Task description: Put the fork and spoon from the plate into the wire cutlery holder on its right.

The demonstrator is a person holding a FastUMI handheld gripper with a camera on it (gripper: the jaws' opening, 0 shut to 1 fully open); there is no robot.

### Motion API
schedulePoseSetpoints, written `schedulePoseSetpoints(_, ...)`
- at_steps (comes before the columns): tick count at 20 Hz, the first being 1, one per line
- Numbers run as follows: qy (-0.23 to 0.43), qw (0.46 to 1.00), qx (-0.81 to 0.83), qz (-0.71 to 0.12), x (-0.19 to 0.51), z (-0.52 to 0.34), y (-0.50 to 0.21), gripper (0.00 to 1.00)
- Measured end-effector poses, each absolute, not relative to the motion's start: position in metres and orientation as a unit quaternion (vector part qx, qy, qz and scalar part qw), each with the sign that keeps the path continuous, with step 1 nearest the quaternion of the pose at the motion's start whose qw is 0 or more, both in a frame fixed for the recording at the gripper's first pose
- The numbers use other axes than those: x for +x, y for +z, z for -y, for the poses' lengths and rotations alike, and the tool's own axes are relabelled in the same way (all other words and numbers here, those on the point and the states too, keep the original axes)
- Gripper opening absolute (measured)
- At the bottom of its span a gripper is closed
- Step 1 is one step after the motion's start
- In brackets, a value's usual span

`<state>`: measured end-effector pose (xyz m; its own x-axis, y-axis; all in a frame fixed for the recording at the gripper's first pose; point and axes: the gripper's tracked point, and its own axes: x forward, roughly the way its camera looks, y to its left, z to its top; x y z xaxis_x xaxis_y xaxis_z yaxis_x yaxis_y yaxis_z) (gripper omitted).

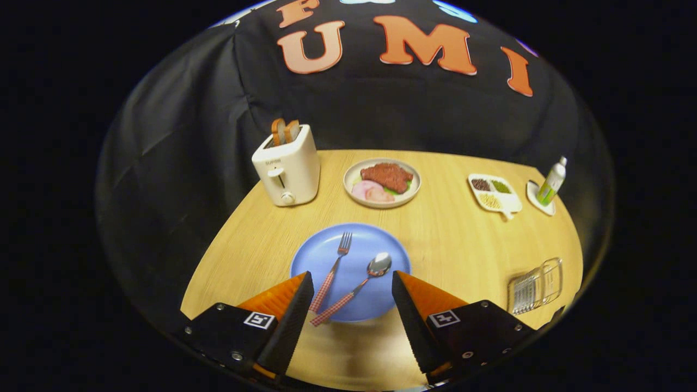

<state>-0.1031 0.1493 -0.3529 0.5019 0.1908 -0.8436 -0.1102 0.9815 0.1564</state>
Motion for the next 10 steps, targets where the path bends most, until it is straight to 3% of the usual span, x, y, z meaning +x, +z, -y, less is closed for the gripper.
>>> schedulePoseSetpoints(10, 0.081, 0.829, 0.043, -0.552, -0.129, -0.154, -0.392, 0.85)
